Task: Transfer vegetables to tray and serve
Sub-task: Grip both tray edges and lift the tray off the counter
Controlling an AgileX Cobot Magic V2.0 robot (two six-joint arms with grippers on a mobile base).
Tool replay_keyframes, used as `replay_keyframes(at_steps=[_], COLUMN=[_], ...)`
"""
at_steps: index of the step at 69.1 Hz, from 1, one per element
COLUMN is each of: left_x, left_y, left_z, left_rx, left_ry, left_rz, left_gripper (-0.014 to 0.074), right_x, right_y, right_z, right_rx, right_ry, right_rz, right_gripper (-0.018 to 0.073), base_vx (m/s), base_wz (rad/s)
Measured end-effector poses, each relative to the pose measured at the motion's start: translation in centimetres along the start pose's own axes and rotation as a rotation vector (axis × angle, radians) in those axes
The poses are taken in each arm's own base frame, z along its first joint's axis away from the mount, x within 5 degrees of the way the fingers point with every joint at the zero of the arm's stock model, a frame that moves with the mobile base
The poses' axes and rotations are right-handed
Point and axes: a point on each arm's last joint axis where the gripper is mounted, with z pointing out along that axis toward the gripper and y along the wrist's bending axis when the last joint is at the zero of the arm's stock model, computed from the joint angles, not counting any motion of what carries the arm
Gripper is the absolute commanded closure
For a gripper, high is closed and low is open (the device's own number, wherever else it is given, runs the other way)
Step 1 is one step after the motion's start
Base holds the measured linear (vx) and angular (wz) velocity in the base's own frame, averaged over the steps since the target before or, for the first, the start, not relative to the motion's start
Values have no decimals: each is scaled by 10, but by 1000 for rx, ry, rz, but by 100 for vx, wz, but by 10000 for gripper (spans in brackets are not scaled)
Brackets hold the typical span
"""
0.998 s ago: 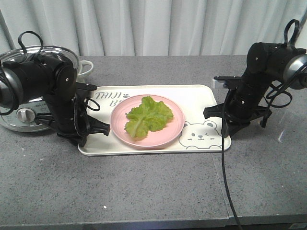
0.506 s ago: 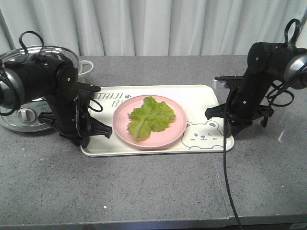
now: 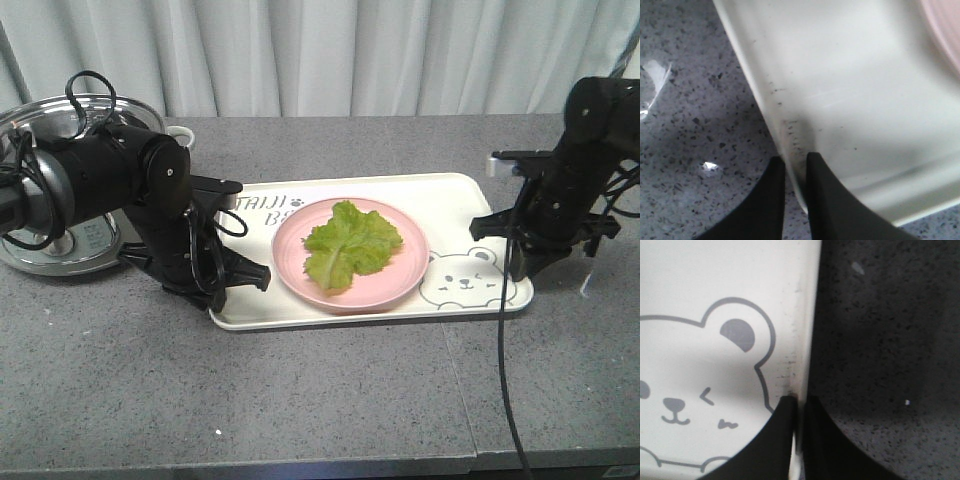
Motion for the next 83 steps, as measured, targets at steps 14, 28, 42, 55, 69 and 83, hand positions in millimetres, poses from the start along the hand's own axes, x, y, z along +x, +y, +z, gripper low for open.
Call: replay_keyframes(at_steps=[14,28,42,55,69,83], left_x=[-14,-26,-32,-32,-31,-30], left_y=[-4,-7,-9,-9,-9,-9], left_z=[-25,-58,-83,-94,-98,-100], left_rx=[15,12,5,5,6,8], left_ry=[-51,-88,-111,-132,-137,-142], left_rz=[5,23,35,39,40,41], left_gripper=[603,603,603,603,603,603], right_x=[5,9,16,24,33,37], right_y=[-5,-5,-2,1,4,5], right_z=[-22,-40,-62,-83,-103,-110], right_rx=[5,13,17,21,25,28], right_ry=[-52,-97,-150,-200,-243,-260], right_rz=[13,14,12,7,2,-1], right_gripper=[568,568,566,565,565,565], base_vx=[0,0,0,0,0,0], base_wz=[0,0,0,0,0,0])
